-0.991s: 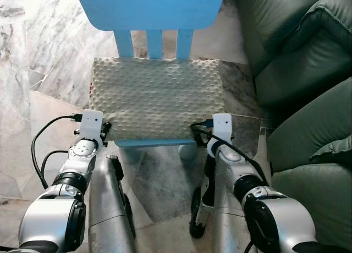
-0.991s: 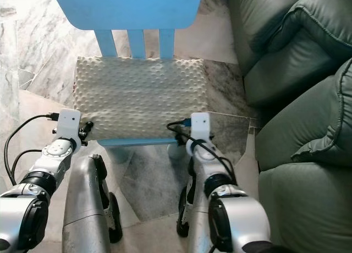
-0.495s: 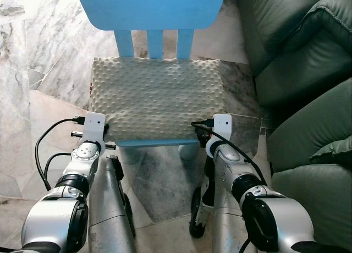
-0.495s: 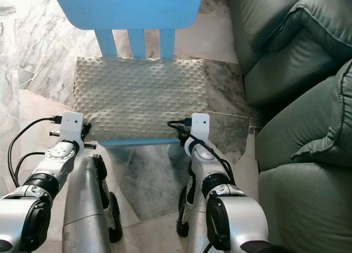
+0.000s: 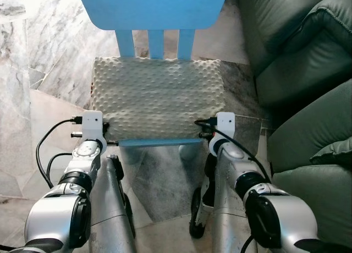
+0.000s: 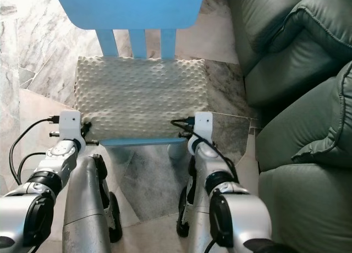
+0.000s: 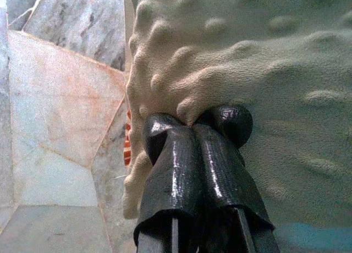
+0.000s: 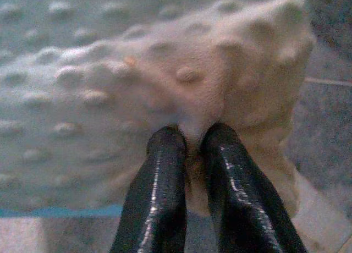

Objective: Move the pillow to the sofa

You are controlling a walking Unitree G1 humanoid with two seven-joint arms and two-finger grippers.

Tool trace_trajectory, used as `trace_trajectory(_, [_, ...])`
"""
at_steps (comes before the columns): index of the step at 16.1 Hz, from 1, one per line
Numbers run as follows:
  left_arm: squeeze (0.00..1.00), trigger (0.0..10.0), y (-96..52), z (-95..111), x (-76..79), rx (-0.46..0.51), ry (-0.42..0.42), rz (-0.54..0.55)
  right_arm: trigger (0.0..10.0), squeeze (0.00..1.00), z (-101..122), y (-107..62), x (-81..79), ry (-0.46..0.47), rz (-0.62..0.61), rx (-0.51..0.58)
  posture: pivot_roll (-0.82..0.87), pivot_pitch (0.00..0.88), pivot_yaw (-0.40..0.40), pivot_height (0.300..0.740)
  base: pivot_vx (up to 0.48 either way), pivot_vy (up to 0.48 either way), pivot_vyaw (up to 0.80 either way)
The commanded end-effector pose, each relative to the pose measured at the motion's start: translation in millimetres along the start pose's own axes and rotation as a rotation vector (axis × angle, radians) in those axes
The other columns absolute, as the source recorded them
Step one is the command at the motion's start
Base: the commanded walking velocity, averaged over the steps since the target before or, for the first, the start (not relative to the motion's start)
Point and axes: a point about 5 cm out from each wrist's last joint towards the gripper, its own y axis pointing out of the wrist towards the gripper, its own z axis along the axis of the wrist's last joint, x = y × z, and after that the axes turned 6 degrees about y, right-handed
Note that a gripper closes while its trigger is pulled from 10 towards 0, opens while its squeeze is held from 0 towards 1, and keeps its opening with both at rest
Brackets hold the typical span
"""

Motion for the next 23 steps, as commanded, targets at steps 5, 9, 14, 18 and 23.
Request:
trace_trajectory(5, [0.00, 0.0, 3.1, 28, -20.4, 0.107, -0.020, 0.076, 0.0, 0.00, 30, 0.3, 18.3, 0.006, 0.042, 0.112, 0.10, 0.162, -0.081, 0.519, 0.000, 0.000, 0.00])
trace_trajectory(9, [0.00, 0.0, -1.2, 67, -41.3, 0.304, -0.006, 0.107, 0.0, 0.00, 59, -4.8, 33.0, 0.016, 0.087, 0.256, 0.07, 0.054, -0.059, 0.519, 0.000, 0.000, 0.00])
trace_trajectory(14, [0.00, 0.0, -40.1, 59, -0.4, 0.469, 0.053, -0.117, 0.0, 0.00, 62, -26.3, 52.9, -0.056, 0.170, 0.318, 0.06, 0.000, -0.035, 0.519, 0.000, 0.000, 0.00])
trace_trajectory(18, [0.00, 0.0, -87.4, 20, 16.6, 0.396, -0.048, -0.105, 0.0, 0.00, 31, -73.8, 67.9, -0.017, 0.059, 0.382, 0.06, 0.000, -0.048, 0.519, 0.000, 0.000, 0.00])
trace_trajectory(23, [0.00, 0.0, -106.4, -5, 11.1, 0.380, -0.027, -0.010, 0.0, 0.00, 6, -100.7, 54.0, 0.024, -0.001, 0.368, 0.05, 0.000, -0.038, 0.519, 0.000, 0.000, 0.00])
